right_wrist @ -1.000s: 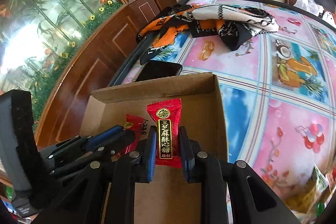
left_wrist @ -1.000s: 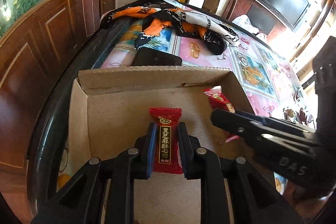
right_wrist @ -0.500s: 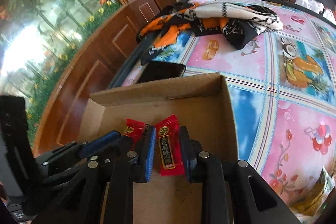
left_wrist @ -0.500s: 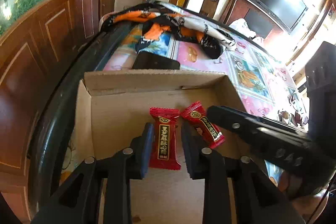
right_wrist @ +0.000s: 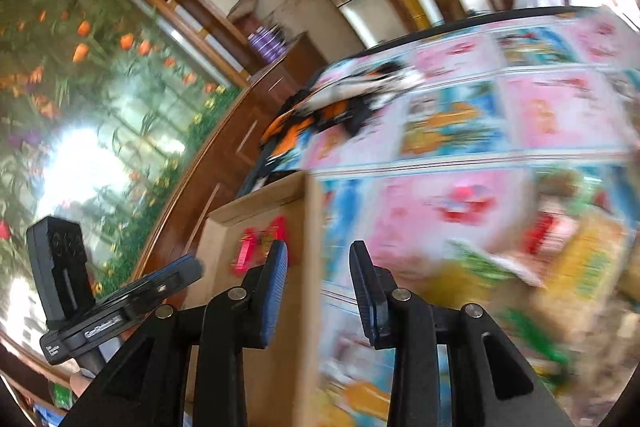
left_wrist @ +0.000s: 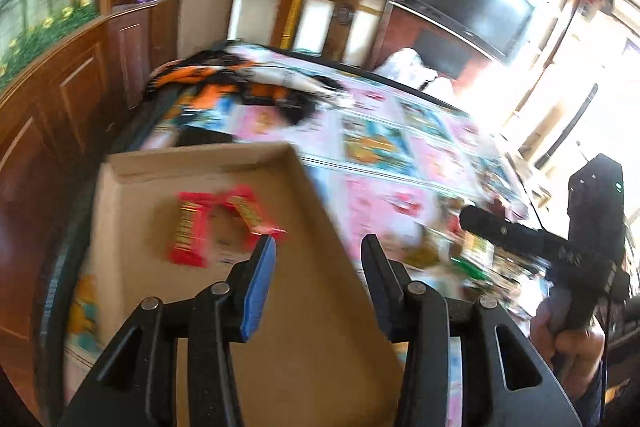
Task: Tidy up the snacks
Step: 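Grasp the WEIDAN cracker pack with the right tool while the left grasps the green peas pack, then carry the cracker pack and the peas pack over the cardboard box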
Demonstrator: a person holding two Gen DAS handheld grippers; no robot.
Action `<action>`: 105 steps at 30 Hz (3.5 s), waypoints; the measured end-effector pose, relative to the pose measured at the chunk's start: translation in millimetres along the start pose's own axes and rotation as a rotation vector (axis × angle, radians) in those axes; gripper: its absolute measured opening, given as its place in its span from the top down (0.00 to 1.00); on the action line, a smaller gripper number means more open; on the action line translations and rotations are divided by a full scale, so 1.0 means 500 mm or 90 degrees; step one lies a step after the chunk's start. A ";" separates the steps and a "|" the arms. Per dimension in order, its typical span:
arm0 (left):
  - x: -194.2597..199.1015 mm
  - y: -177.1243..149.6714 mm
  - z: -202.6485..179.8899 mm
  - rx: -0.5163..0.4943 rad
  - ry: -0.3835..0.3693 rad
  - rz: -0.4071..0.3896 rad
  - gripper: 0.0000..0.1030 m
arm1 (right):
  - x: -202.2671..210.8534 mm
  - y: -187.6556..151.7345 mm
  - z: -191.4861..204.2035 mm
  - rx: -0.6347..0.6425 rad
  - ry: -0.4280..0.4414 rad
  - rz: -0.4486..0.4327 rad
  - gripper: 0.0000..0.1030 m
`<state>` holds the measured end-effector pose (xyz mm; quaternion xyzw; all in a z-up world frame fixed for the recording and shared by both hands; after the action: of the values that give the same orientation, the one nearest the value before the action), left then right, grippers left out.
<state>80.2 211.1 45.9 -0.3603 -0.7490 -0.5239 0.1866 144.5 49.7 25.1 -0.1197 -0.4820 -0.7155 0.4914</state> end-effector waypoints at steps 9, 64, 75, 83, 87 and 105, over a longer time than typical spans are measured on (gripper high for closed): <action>-0.121 -0.101 -0.238 -0.073 -0.061 0.084 0.43 | 0.201 0.035 -0.237 -0.027 -0.060 -0.123 0.58; -0.271 -0.134 -0.254 -0.089 0.025 0.060 0.60 | 0.137 -0.073 -0.244 0.171 -0.187 -0.002 0.49; -0.262 -0.124 -0.245 -0.078 0.028 0.049 0.60 | 0.101 -0.123 -0.229 0.262 -0.222 0.054 0.38; -0.248 -0.115 -0.240 -0.069 0.025 0.033 0.59 | 0.112 -0.121 -0.214 0.276 -0.222 0.035 0.38; -0.227 -0.097 -0.227 -0.053 0.028 0.005 0.59 | 0.124 -0.132 -0.176 0.298 -0.171 0.032 0.37; -0.200 -0.069 -0.208 -0.039 0.036 -0.029 0.59 | 0.071 -0.205 -0.148 0.365 -0.181 0.093 0.51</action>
<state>111.9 74.4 -2.5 -0.3336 -0.7350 -0.5608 0.1844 65.4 -25.4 -48.2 -0.1094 -0.7173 -0.4897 0.4833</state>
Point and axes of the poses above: each gripper's, at about its wrist camera, not at the fingertips, and x roughly against the way its jaws point, z to its left, y to its top, the point moved 8 cm from there along -x, roughly the way its jaws point, and after that the axes turned 9 degrees about -y, right-handed, at the moved point
